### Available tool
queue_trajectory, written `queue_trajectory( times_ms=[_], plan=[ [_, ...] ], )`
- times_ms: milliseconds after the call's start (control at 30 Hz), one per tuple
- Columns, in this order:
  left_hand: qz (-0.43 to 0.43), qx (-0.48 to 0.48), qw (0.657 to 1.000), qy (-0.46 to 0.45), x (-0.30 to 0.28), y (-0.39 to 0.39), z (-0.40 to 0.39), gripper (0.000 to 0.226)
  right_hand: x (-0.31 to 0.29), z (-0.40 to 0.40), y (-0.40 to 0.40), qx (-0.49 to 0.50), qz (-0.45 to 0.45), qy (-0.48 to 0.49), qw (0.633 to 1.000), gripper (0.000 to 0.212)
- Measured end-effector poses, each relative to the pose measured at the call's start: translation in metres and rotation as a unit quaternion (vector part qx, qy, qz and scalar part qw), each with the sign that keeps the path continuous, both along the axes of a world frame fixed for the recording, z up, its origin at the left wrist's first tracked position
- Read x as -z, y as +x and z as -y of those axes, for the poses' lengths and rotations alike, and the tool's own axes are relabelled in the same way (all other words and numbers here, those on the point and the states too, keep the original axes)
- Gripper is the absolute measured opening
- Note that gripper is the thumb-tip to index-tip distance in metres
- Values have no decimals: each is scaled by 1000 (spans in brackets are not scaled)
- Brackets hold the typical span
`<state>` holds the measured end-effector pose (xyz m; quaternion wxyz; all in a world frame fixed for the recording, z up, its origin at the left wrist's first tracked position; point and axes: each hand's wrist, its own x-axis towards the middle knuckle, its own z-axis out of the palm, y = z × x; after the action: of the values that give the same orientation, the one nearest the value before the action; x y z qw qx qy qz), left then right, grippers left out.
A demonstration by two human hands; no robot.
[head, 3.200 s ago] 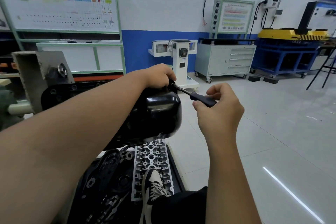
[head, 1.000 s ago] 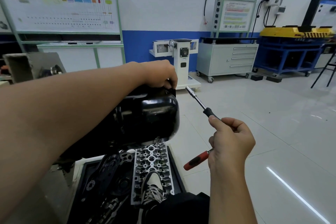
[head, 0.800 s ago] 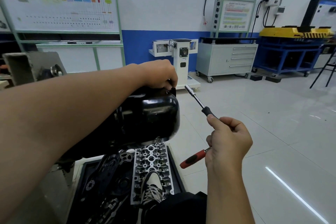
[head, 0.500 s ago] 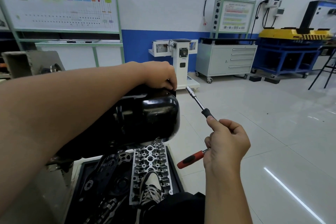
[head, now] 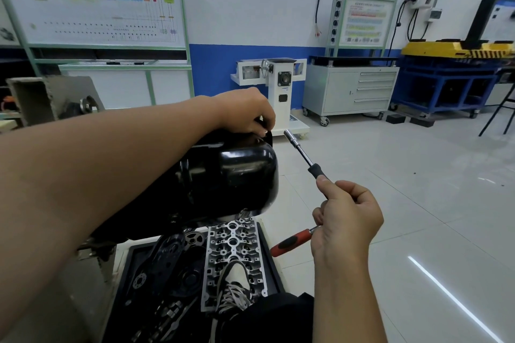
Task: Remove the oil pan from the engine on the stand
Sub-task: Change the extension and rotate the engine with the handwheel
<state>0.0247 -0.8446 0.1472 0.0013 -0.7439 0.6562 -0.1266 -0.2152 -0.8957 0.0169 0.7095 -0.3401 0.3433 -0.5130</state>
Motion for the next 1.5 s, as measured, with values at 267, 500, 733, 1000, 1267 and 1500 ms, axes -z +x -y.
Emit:
queue_trajectory(
  times_ms=[267, 500, 733, 1000, 1267, 1500],
  plan=[
    [-17, -14, 1000, 21, 3, 1, 2, 19, -1, 0, -1, -4, 4, 8, 1000, 27],
    [-27, -6, 1000, -6, 2, 2, 0, 13, -2, -3, 1, -9, 2, 6, 1000, 27],
    [-38, -14, 999, 28, 4, 0, 0, 22, -1, -2, 3, -17, 9, 19, 1000, 28],
    [-35, -9, 999, 7, 2, -2, 4, 14, -1, -3, 3, -27, 15, 43, 999, 29],
    [-56, -29, 998, 1, 5, 3, 3, 18, 0, -2, 3, -27, 10, 45, 999, 29],
    [-83, -28, 996, -8, 4, 4, 0, 16, -1, -4, 4, -31, 8, 46, 998, 29]
  ],
)
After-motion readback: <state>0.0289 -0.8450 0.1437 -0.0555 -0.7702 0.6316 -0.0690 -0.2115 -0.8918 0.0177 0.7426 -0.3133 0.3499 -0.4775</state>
